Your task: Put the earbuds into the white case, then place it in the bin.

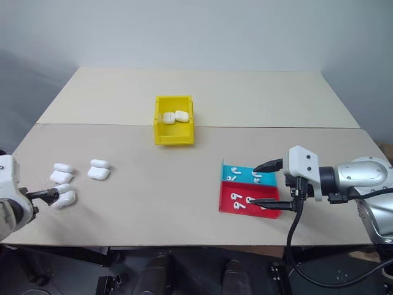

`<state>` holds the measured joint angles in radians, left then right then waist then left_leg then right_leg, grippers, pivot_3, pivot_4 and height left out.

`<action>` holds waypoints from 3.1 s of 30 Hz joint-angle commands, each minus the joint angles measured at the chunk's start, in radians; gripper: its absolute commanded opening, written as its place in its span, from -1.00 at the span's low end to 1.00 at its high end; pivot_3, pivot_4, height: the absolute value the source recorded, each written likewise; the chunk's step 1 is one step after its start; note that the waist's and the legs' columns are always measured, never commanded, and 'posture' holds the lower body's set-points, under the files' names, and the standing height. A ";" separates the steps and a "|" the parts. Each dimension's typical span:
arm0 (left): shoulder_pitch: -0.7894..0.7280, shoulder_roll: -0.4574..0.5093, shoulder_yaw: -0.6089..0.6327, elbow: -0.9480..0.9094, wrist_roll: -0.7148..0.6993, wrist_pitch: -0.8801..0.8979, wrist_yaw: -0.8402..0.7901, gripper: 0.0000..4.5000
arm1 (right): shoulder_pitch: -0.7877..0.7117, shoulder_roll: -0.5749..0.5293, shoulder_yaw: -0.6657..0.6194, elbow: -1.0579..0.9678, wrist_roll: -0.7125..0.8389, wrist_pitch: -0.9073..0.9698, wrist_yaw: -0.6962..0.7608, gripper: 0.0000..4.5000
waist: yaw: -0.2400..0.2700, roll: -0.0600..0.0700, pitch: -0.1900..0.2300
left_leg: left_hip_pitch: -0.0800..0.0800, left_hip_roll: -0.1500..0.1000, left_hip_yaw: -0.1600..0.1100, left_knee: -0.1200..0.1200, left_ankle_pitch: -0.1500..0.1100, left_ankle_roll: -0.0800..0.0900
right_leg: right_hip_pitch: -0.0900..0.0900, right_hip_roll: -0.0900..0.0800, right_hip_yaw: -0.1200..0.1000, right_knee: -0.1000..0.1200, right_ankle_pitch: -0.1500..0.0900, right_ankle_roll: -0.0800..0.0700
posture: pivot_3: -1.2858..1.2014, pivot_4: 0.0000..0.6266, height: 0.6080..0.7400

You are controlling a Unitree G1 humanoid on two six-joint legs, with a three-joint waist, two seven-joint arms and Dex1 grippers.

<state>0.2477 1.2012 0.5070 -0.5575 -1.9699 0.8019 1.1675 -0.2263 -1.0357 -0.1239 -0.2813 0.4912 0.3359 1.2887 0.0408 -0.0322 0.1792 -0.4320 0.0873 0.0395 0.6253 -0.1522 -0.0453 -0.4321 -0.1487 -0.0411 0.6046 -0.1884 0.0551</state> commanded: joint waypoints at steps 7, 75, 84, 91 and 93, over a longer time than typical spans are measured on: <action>-0.153 -0.076 -0.120 0.095 -0.002 0.045 0.064 1.00 | 0.032 -0.044 -0.066 -0.055 0.024 0.040 -0.006 0.98 | 0.002 0.000 0.000 | 0.000 -0.001 0.000 -0.001 0.000 0.000 | 0.005 0.000 0.000 0.000 0.000 0.000 | 0.03 -0.52 1.00; -0.383 -0.137 -0.282 0.393 -0.002 0.198 0.086 0.22 | 0.146 -0.044 -0.135 -0.137 0.028 0.072 -0.064 1.00 | 0.001 -0.001 0.000 | 0.000 -0.001 -0.001 -0.001 -0.001 -0.001 | 0.003 0.000 0.000 -0.004 0.000 0.000 | 0.03 -0.52 1.00; -0.367 -0.032 -0.265 0.221 -0.002 0.238 -0.019 0.22 | 0.143 -0.049 -0.142 -0.140 0.027 0.073 -0.067 1.00 | 0.000 -0.004 0.002 | -0.001 -0.001 -0.001 -0.001 -0.001 -0.001 | 0.003 0.000 0.000 -0.006 0.000 0.000 | 0.03 -0.52 1.00; -0.466 0.116 -0.199 -0.057 0.239 0.314 -0.645 0.22 | 0.111 -0.069 -0.163 -0.132 0.017 0.056 -0.059 1.00 | 0.007 0.000 0.002 | -0.009 -0.003 0.000 -0.001 -0.001 -0.001 | -0.003 0.000 0.002 -0.009 0.000 0.001 | 0.03 -0.52 1.00; -0.493 0.067 -0.268 -0.116 0.444 0.225 -0.818 0.22 | 0.079 -0.081 -0.151 -0.133 0.013 0.084 -0.076 1.00 | 0.006 0.003 0.002 | -0.009 -0.003 0.000 -0.001 -0.001 -0.001 | -0.003 0.000 0.001 -0.009 0.001 0.001 | 0.03 -0.52 1.00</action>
<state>-0.2324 1.2947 0.2740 -0.6266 -1.6806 1.1007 0.4849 -0.1199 -1.0945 -0.2493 -0.4016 0.5042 0.4154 1.2231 0.0470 -0.0294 0.1812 -0.4409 0.0841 0.0390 0.6242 -0.1528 -0.0464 -0.4351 -0.1484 -0.0397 0.5960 -0.1876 0.0565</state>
